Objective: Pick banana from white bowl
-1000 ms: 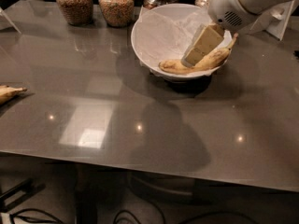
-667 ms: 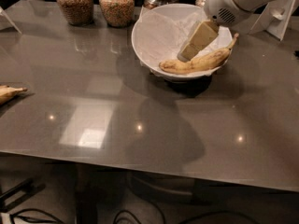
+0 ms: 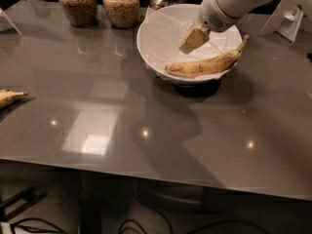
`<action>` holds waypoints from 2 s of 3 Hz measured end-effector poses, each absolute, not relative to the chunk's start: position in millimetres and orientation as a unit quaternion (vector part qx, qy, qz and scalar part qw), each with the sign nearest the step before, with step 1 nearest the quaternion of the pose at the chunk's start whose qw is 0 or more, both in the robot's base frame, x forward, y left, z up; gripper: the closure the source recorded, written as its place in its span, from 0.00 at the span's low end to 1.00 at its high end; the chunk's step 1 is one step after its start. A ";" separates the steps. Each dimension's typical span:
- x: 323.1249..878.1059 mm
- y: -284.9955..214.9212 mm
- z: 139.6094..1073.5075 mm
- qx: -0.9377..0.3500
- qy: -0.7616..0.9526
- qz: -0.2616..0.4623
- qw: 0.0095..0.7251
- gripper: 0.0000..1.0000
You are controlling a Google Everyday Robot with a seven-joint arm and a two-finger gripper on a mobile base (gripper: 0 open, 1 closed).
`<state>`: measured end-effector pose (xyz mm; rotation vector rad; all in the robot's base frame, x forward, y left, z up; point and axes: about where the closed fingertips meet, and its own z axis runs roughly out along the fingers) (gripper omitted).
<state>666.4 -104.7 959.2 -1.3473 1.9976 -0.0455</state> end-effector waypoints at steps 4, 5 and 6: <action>656.5 -123.2 872.4 -0.479 0.842 0.031 0.247 0.44; 663.6 -135.8 861.8 -0.467 0.852 0.024 0.235 0.50; 669.6 -147.1 856.9 -0.460 0.858 0.013 0.228 0.67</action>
Offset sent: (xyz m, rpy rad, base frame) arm -0.0125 -0.0132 -0.0783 0.0010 0.2574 -0.0946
